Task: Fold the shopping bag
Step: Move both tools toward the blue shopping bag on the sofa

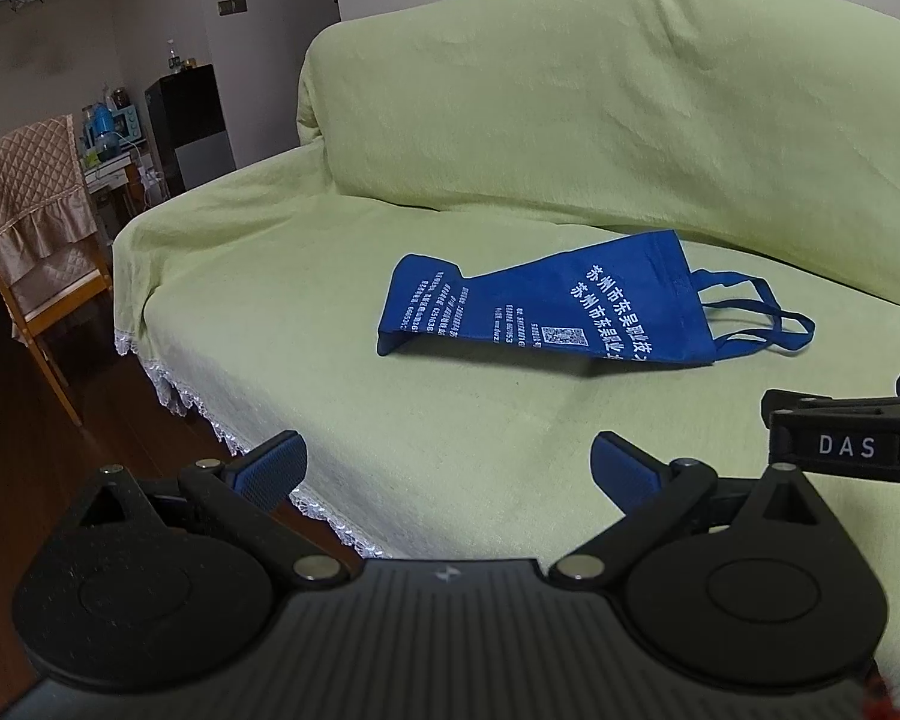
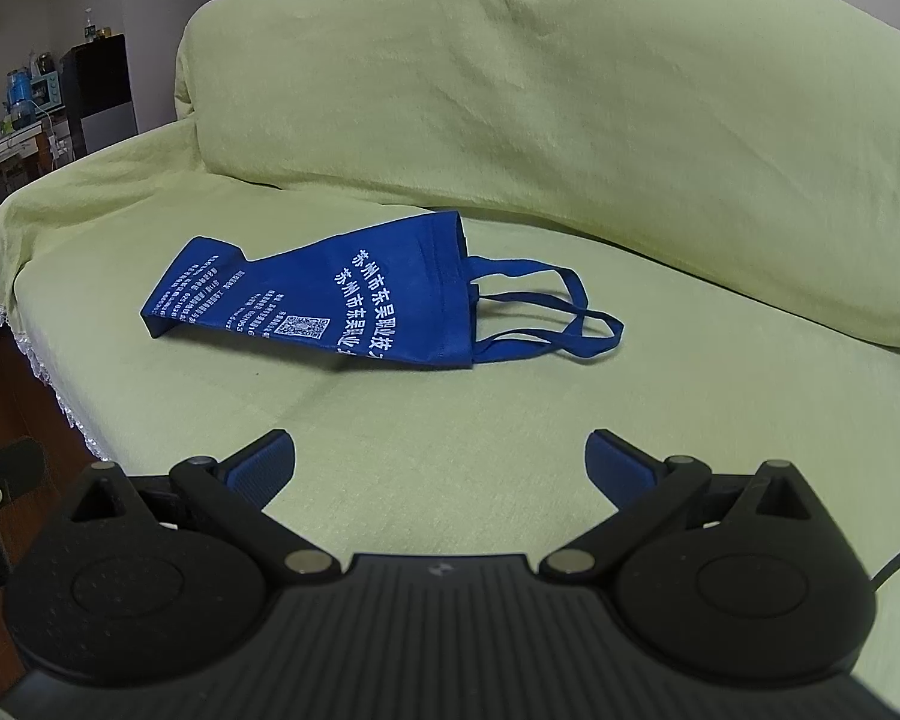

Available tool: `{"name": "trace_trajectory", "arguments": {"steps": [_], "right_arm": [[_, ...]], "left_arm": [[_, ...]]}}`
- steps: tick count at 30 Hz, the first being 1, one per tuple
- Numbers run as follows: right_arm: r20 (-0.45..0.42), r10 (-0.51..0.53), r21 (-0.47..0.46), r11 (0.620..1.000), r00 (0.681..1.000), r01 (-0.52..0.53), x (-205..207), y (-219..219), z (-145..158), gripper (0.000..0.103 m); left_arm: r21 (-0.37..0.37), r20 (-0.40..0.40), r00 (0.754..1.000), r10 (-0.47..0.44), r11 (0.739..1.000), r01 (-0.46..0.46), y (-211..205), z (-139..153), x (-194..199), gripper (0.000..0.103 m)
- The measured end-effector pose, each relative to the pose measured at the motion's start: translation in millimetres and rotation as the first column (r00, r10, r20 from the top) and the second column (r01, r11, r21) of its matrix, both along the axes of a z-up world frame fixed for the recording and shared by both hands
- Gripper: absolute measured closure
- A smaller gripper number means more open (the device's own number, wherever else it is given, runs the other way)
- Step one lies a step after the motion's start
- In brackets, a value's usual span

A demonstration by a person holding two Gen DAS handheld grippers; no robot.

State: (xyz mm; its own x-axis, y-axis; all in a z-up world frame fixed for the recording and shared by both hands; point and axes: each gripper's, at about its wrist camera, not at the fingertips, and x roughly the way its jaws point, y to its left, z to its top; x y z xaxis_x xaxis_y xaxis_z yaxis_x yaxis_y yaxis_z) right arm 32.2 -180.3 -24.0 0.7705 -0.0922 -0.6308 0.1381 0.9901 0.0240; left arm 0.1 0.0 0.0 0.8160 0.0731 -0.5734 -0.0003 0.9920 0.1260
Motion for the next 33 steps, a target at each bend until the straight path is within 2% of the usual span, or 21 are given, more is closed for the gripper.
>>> {"name": "trace_trajectory", "arguments": {"steps": [18, 23, 30, 33], "right_arm": [[-0.003, -0.021, 0.006, 1.000, 1.000, 0.021, -4.0, -7.2, -1.5, 0.001], [-0.018, -0.049, 0.170, 0.984, 0.999, 0.051, -4.1, -28.8, -7.4, 0.001], [-0.088, -0.012, 0.228, 0.973, 0.996, 0.032, 2.8, -38.8, -36.7, 0.001], [-0.092, 0.007, 0.259, 0.966, 0.996, 0.018, 7.4, -41.4, -47.1, 0.001]], "left_arm": [[-0.013, -0.011, 1.000, -0.007, 1.000, 0.007, 3.3, -7.8, 1.6, 0.002], [0.002, -0.078, 0.997, 0.001, 1.000, -0.001, 13.9, -25.5, 10.7, 0.002], [-0.087, -0.136, 0.989, 0.050, 0.994, -0.063, 33.2, -49.5, 20.2, 0.002], [-0.086, -0.172, 0.980, 0.102, 0.989, -0.118, 39.6, -57.3, 29.2, 0.002]]}}
